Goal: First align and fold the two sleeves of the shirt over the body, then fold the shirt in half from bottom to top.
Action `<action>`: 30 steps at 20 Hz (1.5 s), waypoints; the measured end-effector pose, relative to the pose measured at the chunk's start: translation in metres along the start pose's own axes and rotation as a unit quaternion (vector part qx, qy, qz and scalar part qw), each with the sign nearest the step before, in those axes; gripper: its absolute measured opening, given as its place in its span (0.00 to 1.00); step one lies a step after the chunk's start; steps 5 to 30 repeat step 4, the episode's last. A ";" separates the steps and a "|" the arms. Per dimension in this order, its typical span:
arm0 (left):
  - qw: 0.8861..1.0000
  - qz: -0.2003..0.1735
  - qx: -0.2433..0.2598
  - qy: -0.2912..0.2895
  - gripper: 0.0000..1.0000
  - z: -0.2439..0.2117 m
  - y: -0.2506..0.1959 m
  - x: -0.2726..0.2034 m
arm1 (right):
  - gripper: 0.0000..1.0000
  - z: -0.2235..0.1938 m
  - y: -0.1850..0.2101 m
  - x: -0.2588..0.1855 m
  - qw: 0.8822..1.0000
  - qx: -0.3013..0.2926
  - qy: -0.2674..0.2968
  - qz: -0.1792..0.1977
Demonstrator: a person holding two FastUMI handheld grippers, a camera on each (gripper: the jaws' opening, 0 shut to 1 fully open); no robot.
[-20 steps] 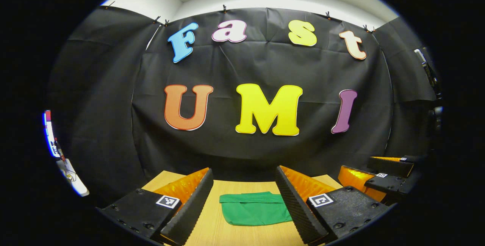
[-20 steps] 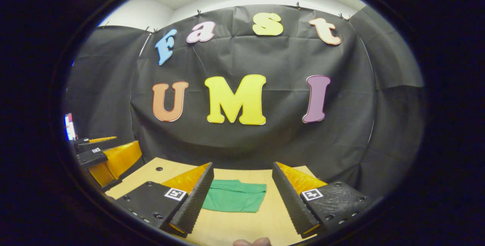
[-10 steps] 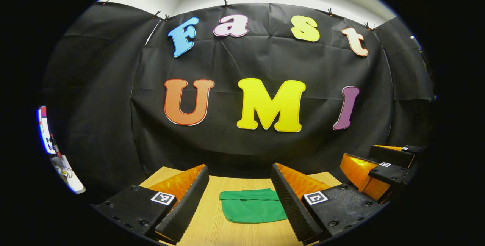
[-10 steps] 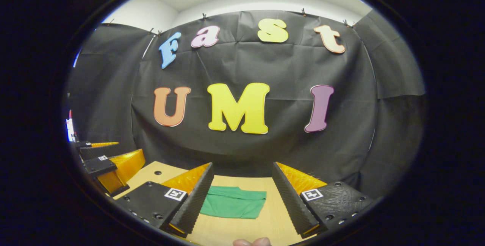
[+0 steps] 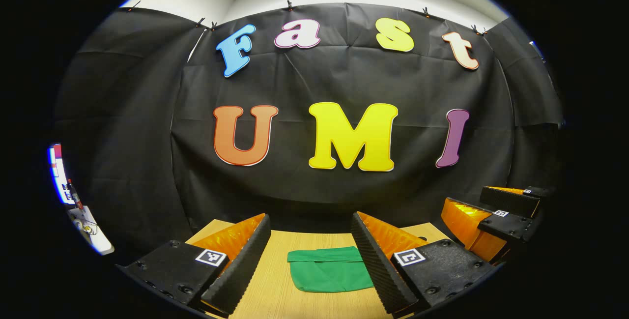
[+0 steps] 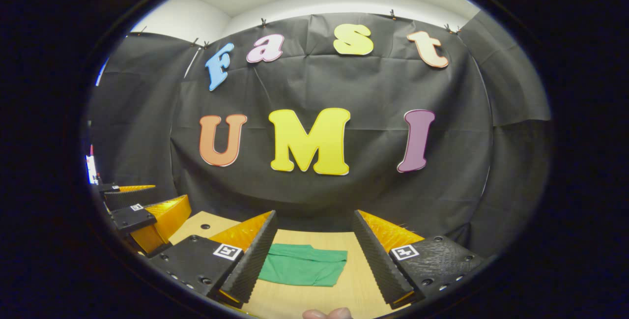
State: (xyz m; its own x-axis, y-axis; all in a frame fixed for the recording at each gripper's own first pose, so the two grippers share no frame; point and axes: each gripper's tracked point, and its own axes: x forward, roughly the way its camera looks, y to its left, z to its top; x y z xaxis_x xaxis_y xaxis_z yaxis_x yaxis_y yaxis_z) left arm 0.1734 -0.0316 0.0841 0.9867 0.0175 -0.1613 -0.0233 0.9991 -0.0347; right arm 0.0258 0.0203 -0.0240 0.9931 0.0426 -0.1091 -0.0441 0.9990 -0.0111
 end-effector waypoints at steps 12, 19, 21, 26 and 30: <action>1.000 0.004 0.007 -0.011 1.00 0.005 -0.004 0.001 | 0.92 0.000 -0.005 -0.001 1.000 -0.004 -0.003 0.003; 1.000 0.004 0.007 -0.011 1.00 0.005 -0.004 0.001 | 0.92 0.000 -0.005 -0.001 1.000 -0.004 -0.003 0.003; 1.000 0.004 0.007 -0.011 1.00 0.005 -0.004 0.001 | 0.92 0.000 -0.005 -0.001 1.000 -0.004 -0.003 0.003; 1.000 0.004 0.007 -0.011 1.00 0.005 -0.004 0.001 | 0.92 0.000 -0.005 -0.001 1.000 -0.004 -0.003 0.003; 1.000 0.004 0.007 -0.011 1.00 0.005 -0.004 0.001 | 0.92 0.000 -0.005 -0.001 1.000 -0.004 -0.003 0.003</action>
